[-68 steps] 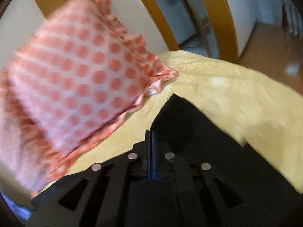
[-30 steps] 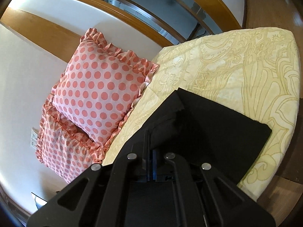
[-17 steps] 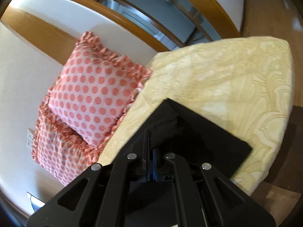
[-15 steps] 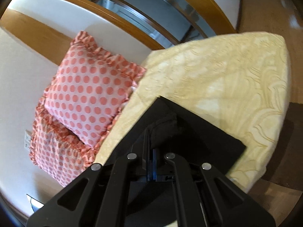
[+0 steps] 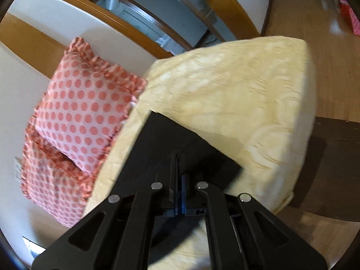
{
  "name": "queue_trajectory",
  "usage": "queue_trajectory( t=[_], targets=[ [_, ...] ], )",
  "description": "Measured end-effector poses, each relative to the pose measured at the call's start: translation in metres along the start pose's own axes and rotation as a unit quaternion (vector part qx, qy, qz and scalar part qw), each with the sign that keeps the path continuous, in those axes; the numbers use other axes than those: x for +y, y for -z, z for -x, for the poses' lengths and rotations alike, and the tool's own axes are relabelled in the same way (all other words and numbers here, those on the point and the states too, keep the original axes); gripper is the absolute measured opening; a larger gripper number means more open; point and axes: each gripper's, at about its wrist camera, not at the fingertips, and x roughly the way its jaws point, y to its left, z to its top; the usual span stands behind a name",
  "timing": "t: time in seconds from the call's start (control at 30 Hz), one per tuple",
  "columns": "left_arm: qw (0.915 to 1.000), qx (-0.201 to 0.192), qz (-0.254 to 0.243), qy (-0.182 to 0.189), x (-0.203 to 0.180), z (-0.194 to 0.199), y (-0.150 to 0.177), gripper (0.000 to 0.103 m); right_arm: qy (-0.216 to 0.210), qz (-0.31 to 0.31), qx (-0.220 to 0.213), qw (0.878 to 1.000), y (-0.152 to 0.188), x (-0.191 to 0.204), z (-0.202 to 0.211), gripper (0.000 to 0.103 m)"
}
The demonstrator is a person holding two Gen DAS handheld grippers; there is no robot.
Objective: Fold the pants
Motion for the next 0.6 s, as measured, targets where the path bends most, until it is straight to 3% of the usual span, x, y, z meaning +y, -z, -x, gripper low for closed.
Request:
queue_trajectory(
  t=[0.07,0.37,0.53,0.6],
  targets=[
    [0.9999,0.001,-0.01,0.003,0.0,0.001,-0.001,0.01,-0.008,-0.008,-0.003,1.0,0.003,-0.006,0.002,0.002],
    [0.9986,0.009,-0.047,0.023,0.004,0.001,0.001,0.01,0.046,0.025,-0.02,0.998,0.01,0.008,0.012,0.003],
    [0.9983,0.013,-0.049,0.031,0.008,-0.001,-0.002,0.01,0.046,-0.001,-0.028,0.999,0.01,0.003,0.014,0.004],
    [0.9977,0.015,-0.059,0.03,0.007,-0.002,-0.002,0.01,0.062,0.019,-0.031,0.997,0.012,0.009,0.015,0.004]
  ],
)
